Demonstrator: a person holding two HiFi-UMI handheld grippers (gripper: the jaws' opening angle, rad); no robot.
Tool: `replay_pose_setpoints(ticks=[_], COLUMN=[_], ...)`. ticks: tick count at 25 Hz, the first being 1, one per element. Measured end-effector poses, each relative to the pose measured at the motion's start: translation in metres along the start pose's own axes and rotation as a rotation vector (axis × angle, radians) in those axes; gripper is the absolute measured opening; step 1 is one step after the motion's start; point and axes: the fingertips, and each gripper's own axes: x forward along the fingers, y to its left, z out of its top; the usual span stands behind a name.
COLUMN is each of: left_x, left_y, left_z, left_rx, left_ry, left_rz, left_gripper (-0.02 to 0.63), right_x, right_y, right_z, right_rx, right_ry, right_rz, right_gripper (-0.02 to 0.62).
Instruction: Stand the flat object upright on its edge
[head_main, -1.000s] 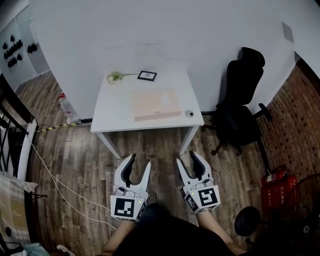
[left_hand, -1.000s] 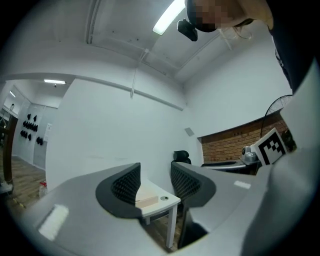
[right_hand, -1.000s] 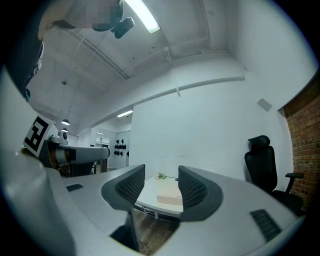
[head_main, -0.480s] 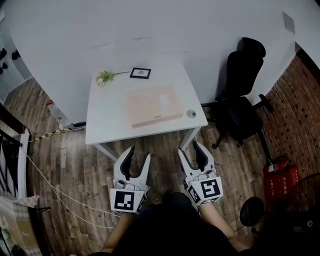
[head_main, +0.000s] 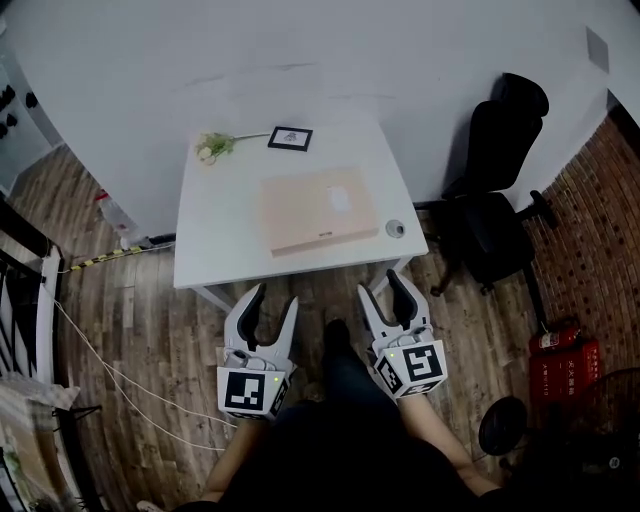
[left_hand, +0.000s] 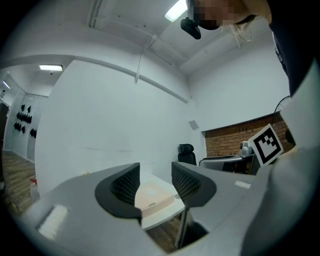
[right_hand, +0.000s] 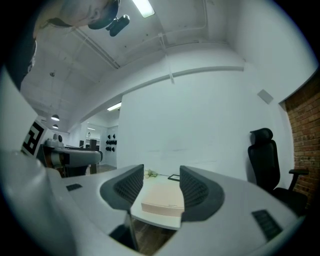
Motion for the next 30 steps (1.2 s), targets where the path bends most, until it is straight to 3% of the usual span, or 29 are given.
replay_pose_setpoints(ticks=[10,23,30], left_x=[0.094,0.223,0.256], left_y=[0.054,0.107,0.136], left_z=[-0.008,-0.056,-0.107], left_rx=[0.004,0.02,-0.065], left_ry=[-0.009,0.123,0.25], left_rz=[0.056,0.133,0.21], left_gripper=[0.184,0.184,0.184], right_x=[0.103,0.236,0.28], right_y=[-0.054,-0.138,-0.173], right_z=[-0.02,-0.053,-0.107], right_rx=[0.007,-0.004,0.017], right_ry=[0.045,0.16,0.293], right_rz=[0.032,0.151,0.198], right_gripper=[0.193,0.193,0.198])
